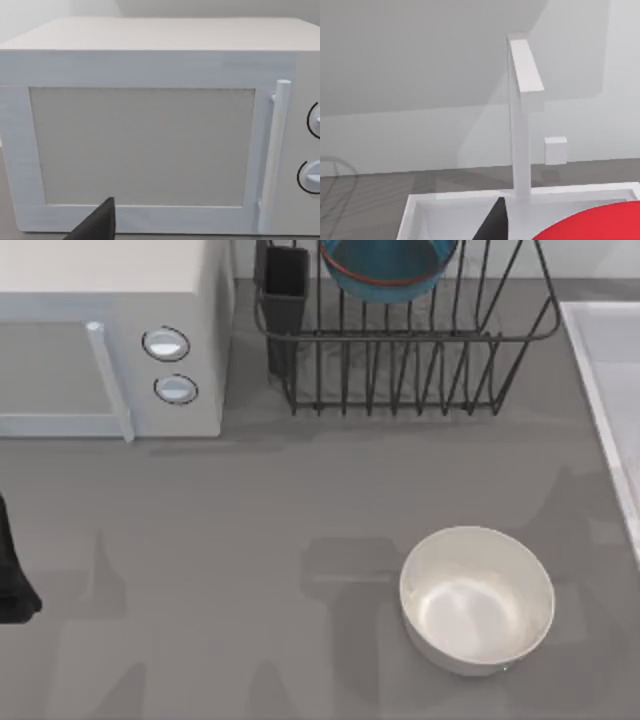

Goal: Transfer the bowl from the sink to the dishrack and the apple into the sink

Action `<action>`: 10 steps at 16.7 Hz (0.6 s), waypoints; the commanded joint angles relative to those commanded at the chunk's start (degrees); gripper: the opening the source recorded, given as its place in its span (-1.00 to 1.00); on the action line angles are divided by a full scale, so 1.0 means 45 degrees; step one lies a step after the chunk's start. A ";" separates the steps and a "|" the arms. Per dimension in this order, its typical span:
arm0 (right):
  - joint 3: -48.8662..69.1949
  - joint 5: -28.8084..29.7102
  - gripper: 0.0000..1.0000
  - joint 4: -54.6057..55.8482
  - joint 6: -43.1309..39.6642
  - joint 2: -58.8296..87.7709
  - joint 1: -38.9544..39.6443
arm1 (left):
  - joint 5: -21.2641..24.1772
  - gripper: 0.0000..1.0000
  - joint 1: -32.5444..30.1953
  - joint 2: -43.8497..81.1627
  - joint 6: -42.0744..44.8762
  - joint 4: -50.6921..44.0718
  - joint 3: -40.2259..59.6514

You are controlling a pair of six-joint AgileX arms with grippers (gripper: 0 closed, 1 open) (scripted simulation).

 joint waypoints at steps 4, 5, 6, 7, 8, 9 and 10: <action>-0.0333 -0.0695 -1.00 0.1354 -0.0350 -0.0394 -0.0923 | 0.0000 1.00 0.0000 0.0000 0.0000 0.0000 0.0000; -0.0335 -0.0699 -1.00 0.1362 -0.0351 -0.0396 -0.0929 | 0.0000 1.00 0.0000 0.0000 0.0000 0.0000 0.0000; -0.0335 -0.0699 -1.00 0.1362 -0.0351 -0.0396 -0.0929 | 0.0000 1.00 0.0000 0.0000 0.0000 0.0000 0.0000; -0.0335 -0.0699 -1.00 0.1362 -0.0351 -0.0396 -0.0929 | 0.0000 1.00 0.0000 0.0000 0.0000 0.0000 0.0000; -0.0335 -0.0699 -1.00 0.1362 -0.0351 -0.0396 -0.0929 | 0.0000 1.00 0.0000 0.0000 0.0000 0.0000 0.0000; -0.0282 -0.0673 -1.00 0.1329 -0.0321 -0.0342 -0.0877 | 0.0000 1.00 0.0000 0.0000 0.0000 0.0000 0.0000; -0.0287 -0.0667 -1.00 0.1359 -0.0321 -0.0312 -0.0886 | 0.0000 1.00 0.0000 0.0000 0.0000 0.0000 0.0000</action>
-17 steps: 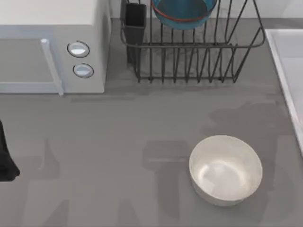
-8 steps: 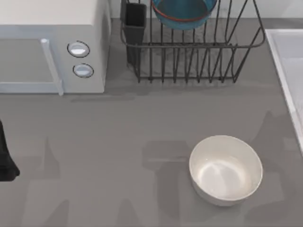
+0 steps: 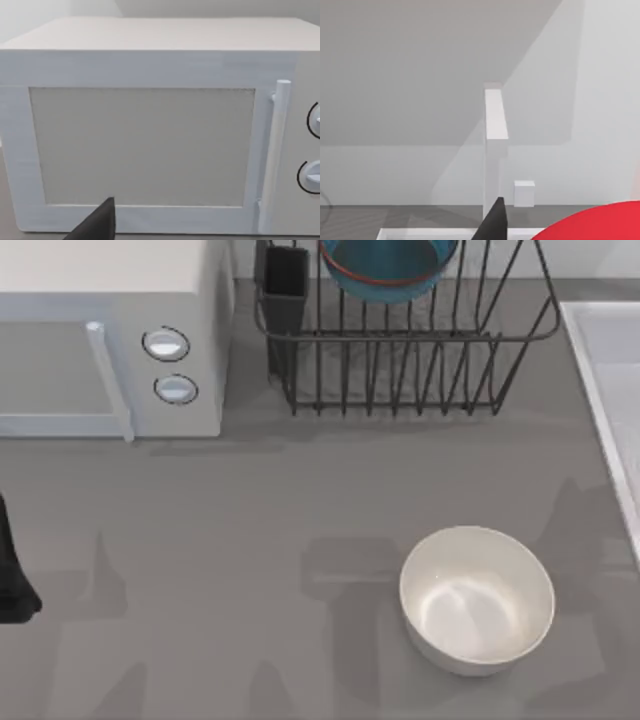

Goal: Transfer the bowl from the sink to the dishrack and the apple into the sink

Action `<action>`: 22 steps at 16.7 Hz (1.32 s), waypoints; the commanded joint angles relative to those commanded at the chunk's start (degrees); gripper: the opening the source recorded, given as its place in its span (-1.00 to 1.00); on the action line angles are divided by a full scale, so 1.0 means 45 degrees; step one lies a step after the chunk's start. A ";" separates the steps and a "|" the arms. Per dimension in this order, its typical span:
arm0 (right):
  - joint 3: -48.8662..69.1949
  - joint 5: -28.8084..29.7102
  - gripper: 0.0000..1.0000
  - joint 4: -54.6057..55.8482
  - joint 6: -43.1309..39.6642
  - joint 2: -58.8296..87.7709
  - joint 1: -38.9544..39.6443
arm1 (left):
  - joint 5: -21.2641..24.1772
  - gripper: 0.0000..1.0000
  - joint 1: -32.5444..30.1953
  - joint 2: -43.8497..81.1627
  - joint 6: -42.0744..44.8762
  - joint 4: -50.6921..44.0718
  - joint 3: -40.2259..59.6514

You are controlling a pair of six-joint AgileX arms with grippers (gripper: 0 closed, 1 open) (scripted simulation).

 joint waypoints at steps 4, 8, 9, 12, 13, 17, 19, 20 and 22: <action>-0.0192 0.0114 -1.00 0.1427 -0.0011 0.1423 -0.0210 | 0.0000 1.00 0.0000 0.0000 0.0000 0.0000 0.0000; -0.0601 0.0120 -1.00 0.4850 -0.0035 0.4434 -0.0282 | 0.0000 1.00 0.0000 0.0000 0.0000 0.0000 0.0000; -0.0721 0.0107 -1.00 0.5850 -0.0040 0.5231 -0.0267 | 0.0000 1.00 0.0000 0.0000 0.0000 0.0000 0.0000; -0.1072 0.0077 -1.00 0.8545 -0.0053 0.7339 -0.0182 | 0.0000 1.00 0.0000 0.0000 0.0000 0.0000 0.0000; -0.1173 0.0074 -1.00 0.9214 -0.0059 0.7899 -0.0150 | 0.0000 1.00 0.0000 0.0000 0.0000 0.0000 0.0000; -0.1402 0.0085 -1.00 1.0536 -0.0077 0.9118 -0.0064 | 0.0000 1.00 0.0000 0.0000 0.0000 0.0000 0.0000; -0.1404 0.0085 -1.00 1.0548 -0.0078 0.9129 -0.0063 | 0.0000 1.00 0.0000 0.0000 0.0000 0.0000 0.0000; -0.1404 0.0085 -1.00 1.0548 -0.0078 0.9129 -0.0063 | 0.0000 1.00 0.0000 0.0000 0.0000 0.0000 0.0000; -0.1404 0.0085 -0.85 1.0548 -0.0078 0.9129 -0.0063 | 0.0000 1.00 0.0000 0.0000 0.0000 0.0000 0.0000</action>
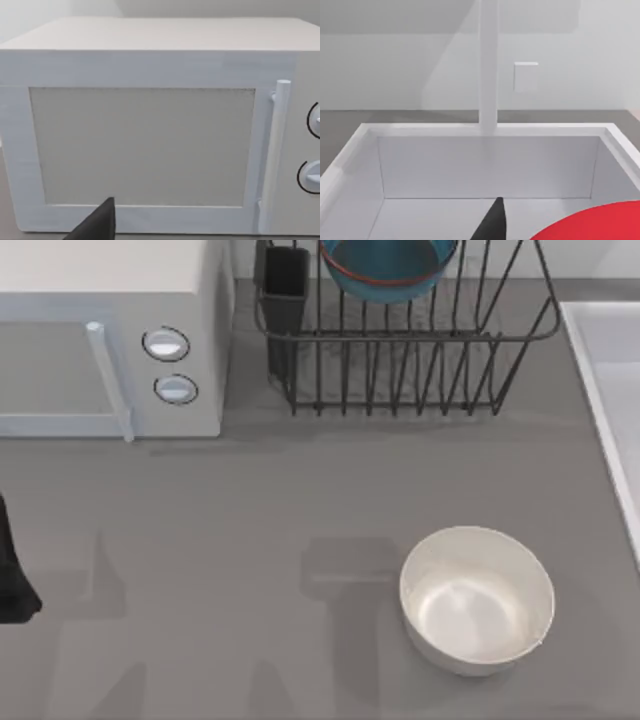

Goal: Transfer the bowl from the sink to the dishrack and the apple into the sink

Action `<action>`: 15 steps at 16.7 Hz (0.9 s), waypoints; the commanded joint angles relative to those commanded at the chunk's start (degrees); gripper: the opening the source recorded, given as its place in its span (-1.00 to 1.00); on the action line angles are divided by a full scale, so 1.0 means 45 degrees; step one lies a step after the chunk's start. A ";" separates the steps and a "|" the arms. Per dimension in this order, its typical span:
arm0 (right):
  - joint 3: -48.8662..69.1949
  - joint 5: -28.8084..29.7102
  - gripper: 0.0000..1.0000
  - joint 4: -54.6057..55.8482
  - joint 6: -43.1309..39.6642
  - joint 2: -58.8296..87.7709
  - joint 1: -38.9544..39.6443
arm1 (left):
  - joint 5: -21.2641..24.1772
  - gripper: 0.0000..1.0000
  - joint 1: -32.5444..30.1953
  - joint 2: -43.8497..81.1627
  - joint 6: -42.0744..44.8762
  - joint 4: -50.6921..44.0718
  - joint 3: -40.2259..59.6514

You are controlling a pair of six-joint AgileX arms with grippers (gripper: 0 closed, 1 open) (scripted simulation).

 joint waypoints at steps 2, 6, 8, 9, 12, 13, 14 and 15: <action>0.0000 0.0000 -0.55 0.0000 0.0000 0.0000 0.0000 | 0.0000 1.00 0.0000 0.0000 0.0000 0.0000 0.0000; 0.0000 0.0000 0.06 0.0000 0.0000 0.0000 0.0000 | 0.0000 1.00 0.0000 0.0000 0.0000 0.0000 0.0000; 0.0000 0.0000 0.36 0.0000 0.0000 0.0000 0.0000 | 0.0000 1.00 0.0000 0.0000 0.0000 0.0000 0.0000; 0.0000 0.0000 0.51 0.0000 0.0000 0.0000 0.0000 | 0.0000 1.00 0.0000 0.0000 0.0000 0.0000 0.0000; 0.0000 0.0000 0.96 0.0000 0.0000 0.0000 0.0000 | 0.0000 1.00 0.0000 0.0000 0.0000 0.0000 0.0000; 0.0000 0.0000 1.00 0.0000 0.0000 0.0000 0.0000 | 0.0000 1.00 0.0000 0.0000 0.0000 0.0000 0.0000; 0.0000 0.0000 1.00 0.0000 0.0000 0.0000 0.0000 | 0.0000 1.00 0.0000 0.0000 0.0000 0.0000 0.0000; 0.0000 0.0000 1.00 0.0000 0.0000 0.0000 0.0000 | 0.0000 1.00 0.0000 0.0000 0.0000 0.0000 0.0000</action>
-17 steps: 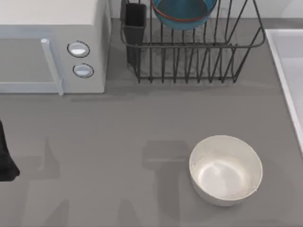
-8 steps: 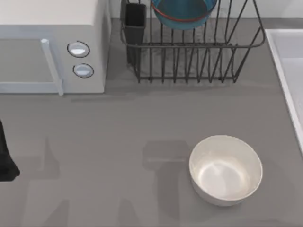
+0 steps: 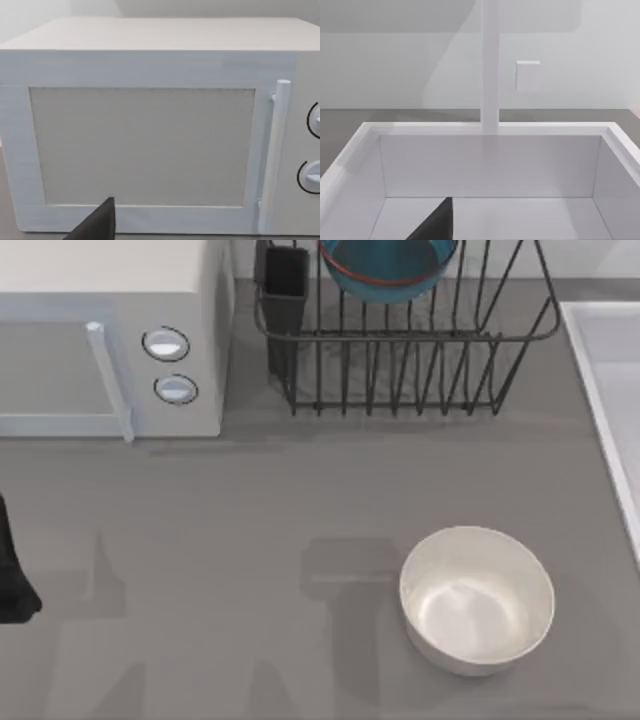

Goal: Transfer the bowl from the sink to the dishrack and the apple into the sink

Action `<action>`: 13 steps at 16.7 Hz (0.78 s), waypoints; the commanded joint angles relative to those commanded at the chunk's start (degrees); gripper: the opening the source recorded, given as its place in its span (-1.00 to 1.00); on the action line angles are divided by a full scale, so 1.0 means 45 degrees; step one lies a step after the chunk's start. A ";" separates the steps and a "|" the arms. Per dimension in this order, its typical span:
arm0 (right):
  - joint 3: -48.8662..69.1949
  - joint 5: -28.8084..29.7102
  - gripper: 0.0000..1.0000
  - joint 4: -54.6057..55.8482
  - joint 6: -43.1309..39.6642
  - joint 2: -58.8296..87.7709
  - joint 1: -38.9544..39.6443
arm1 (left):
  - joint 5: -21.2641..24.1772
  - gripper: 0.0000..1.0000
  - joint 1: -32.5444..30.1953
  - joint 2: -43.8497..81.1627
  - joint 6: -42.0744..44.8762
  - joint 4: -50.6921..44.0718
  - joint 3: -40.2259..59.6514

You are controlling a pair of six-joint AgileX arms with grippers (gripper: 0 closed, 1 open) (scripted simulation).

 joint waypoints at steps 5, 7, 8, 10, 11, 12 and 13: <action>0.0000 0.0000 1.00 0.0000 0.0000 0.0000 0.0000 | 0.0000 1.00 0.0000 0.0000 0.0000 0.0000 0.0000; 0.0010 0.0000 1.00 -0.0003 0.0000 -0.0004 -0.0015 | 0.0000 1.00 0.0000 0.0000 0.0000 0.0000 0.0000; -0.0021 0.0043 1.00 -0.0090 -0.0001 -0.0127 0.0006 | 0.0000 1.00 0.0000 0.0000 0.0000 0.0000 0.0000; -0.0179 0.0240 1.00 -0.0576 -0.0011 -0.0768 0.0137 | 0.0000 1.00 0.0000 0.0000 0.0000 0.0000 0.0000; -0.0301 0.0382 1.00 -0.0981 -0.0020 -0.1286 0.0253 | 0.0000 1.00 0.0000 0.0000 0.0000 0.0000 0.0000; -0.0449 0.0547 1.00 -0.1496 -0.0032 -0.1936 0.0400 | 0.0000 1.00 0.0000 0.0000 0.0000 0.0000 0.0000; -0.0619 0.0731 1.00 -0.2118 -0.0045 -0.2717 0.0577 | 0.0000 1.00 0.0000 0.0000 0.0000 0.0000 0.0000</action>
